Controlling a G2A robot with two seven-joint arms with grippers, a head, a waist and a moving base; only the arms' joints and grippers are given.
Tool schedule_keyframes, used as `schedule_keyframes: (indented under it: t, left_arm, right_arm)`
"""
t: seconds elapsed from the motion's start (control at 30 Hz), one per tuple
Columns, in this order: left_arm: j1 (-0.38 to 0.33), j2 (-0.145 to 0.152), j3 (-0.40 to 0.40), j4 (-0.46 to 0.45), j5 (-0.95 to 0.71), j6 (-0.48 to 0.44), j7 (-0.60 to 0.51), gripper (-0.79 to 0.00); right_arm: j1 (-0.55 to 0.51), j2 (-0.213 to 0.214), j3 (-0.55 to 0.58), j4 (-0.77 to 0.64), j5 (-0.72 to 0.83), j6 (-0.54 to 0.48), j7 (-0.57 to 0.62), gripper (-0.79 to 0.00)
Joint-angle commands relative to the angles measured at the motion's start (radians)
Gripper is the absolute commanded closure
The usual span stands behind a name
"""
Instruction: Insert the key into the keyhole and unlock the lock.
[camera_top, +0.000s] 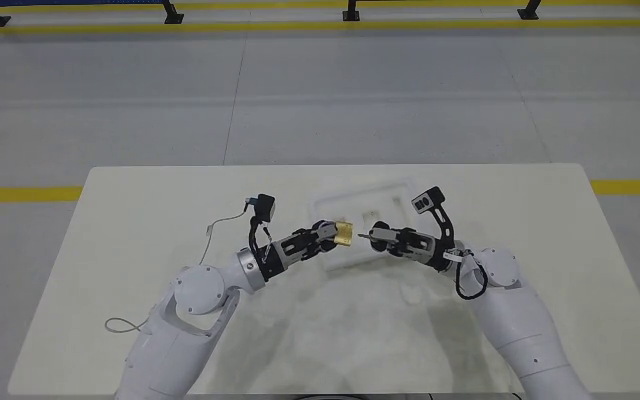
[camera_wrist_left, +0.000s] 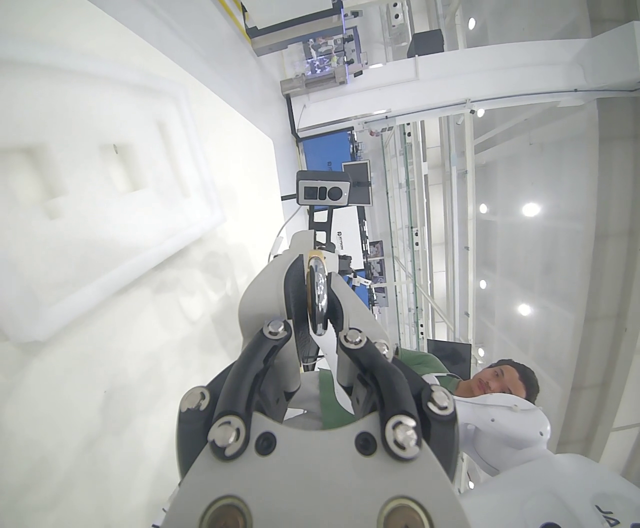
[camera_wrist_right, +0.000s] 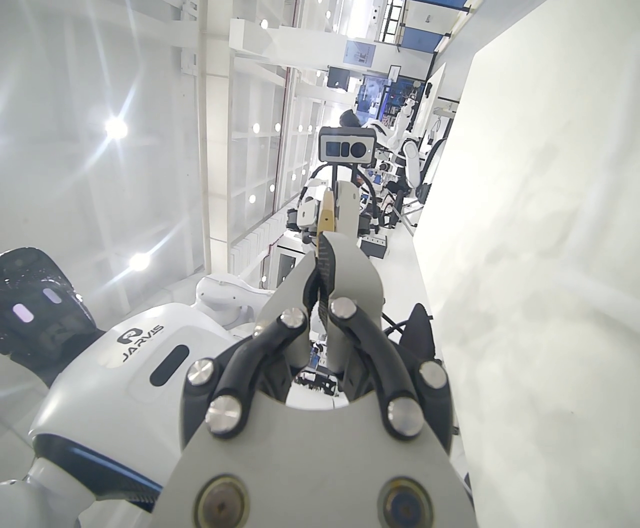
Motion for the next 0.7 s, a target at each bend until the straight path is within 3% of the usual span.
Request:
schedule_keyframes:
  t: [0.0,0.67]
  left_arm:
    - [-0.002,0.001,0.001,0.001,-0.004,0.005,-0.012,0.0]
    - [-0.004,0.002,0.002,0.001,-0.004,0.008,-0.016,0.0]
  right_arm:
    - [0.001,0.0,-0.001,0.001,0.003,0.0,0.004,0.0]
    - [0.011,0.0,-0.03,0.013,0.01,-0.002,0.004,0.0]
